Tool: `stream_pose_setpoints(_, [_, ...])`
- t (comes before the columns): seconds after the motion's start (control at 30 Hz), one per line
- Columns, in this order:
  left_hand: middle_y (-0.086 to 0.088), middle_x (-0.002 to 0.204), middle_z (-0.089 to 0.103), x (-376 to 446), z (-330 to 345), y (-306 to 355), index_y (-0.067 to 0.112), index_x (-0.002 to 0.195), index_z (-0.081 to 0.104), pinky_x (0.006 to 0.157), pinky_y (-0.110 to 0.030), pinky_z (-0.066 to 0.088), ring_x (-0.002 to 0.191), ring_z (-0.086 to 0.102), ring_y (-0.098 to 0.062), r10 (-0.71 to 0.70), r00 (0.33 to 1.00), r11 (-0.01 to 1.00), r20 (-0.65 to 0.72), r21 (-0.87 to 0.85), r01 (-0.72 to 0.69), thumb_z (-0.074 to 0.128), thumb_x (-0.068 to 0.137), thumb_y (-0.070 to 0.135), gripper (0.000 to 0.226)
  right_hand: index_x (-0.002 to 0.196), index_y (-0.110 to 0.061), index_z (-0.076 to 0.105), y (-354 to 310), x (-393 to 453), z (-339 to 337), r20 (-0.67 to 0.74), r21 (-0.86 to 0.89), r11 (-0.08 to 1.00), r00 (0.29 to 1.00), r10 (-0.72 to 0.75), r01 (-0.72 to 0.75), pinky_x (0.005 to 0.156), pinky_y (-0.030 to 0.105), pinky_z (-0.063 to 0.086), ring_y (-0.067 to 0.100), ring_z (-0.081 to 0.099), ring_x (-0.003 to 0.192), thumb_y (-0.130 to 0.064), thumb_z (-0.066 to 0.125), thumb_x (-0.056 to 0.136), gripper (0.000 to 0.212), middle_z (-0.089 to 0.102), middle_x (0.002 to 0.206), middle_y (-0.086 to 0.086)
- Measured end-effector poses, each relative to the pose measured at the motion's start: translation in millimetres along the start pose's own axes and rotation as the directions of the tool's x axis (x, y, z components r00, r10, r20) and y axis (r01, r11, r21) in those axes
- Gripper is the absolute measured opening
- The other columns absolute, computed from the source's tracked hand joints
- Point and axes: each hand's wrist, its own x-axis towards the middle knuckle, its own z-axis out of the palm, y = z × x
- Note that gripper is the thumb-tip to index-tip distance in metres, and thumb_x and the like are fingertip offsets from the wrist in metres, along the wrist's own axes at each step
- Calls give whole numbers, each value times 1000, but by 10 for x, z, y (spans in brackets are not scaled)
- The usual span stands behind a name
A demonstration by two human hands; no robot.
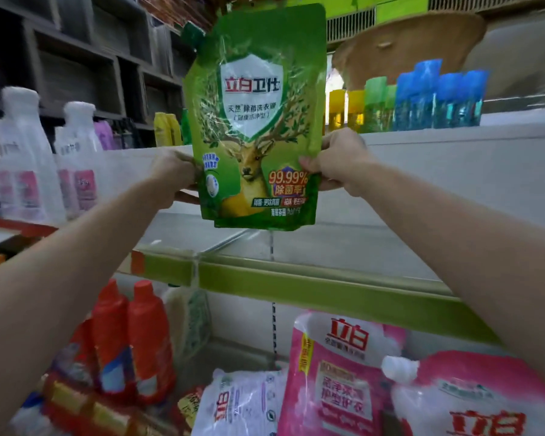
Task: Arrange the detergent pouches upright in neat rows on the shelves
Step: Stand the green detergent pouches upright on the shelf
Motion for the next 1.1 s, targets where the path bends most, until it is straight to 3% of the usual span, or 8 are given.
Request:
stream_pose_setpoints(0.13, [-16,88,62,241,-26,-117,2,82,59,41,-36,56,67,61,-23,-29,1000,1000,2,-7,29,40,91,-4,22,76,-19,58,6,96,157,-36,-25,1000,999,9,-10,69,39,60,25,66,91,-17,65,84,11,67,104,7])
stream_pose_setpoints(0.27, [-18,93,63,430,-19,-198,1,93,58,36,-33,54,66,61,-23,-50,999,998,12,-21,51,39,92,-4,19,94,-12,63,0,160,273,-72,-34,999,997,23,-26,74,44,59,27,66,93,-17,65,84,12,67,107,9])
stream_pose_setpoints(0.37, [-13,77,62,536,-34,-245,3,76,55,32,-31,51,62,60,-23,-60,998,998,-1,-33,59,38,92,-4,24,102,-9,63,9,219,343,-79,-44,998,996,36,-39,73,43,60,27,67,91,-18,65,84,20,67,107,9])
stream_pose_setpoints(0.5, [-11,74,60,654,-69,-304,1,93,55,34,-31,53,61,61,-22,-70,998,997,7,-12,70,40,93,-1,15,92,-11,60,22,313,446,-99,-38,998,994,51,-55,69,42,61,26,69,87,-17,63,85,10,67,104,10])
stream_pose_setpoints(0.7, [-12,72,60,909,-100,-411,-1,91,55,30,-28,49,57,62,-22,-90,996,996,-11,19,90,43,93,0,13,79,-14,56,87,474,614,-132,-47,995,988,81,-88,65,38,61,25,69,80,-18,61,87,11,64,93,8])
stream_pose_setpoints(0.83, [-13,70,59,1048,-126,-534,1,73,54,28,-30,49,34,60,-14,-120,993,992,-1,29,120,41,92,-4,23,70,-16,55,118,579,768,-123,-37,996,990,72,-77,65,39,61,26,69,80,-16,61,88,18,65,91,8])
stream_pose_setpoints(0.97, [-14,59,61,1054,-116,-692,1,68,52,30,-32,49,28,56,-13,-174,984,983,20,65,173,41,92,-5,27,69,-15,53,208,663,889,-94,-66,993,991,92,-99,63,42,61,29,69,79,-16,61,88,20,65,89,10])
stream_pose_setpoints(1.1, [-15,71,56,981,-116,-653,2,69,52,36,-28,51,30,57,-12,-163,984,984,76,87,156,44,90,-7,25,77,-9,54,224,675,854,-76,-92,988,991,114,-121,53,37,60,26,67,65,-17,61,88,15,62,76,8])
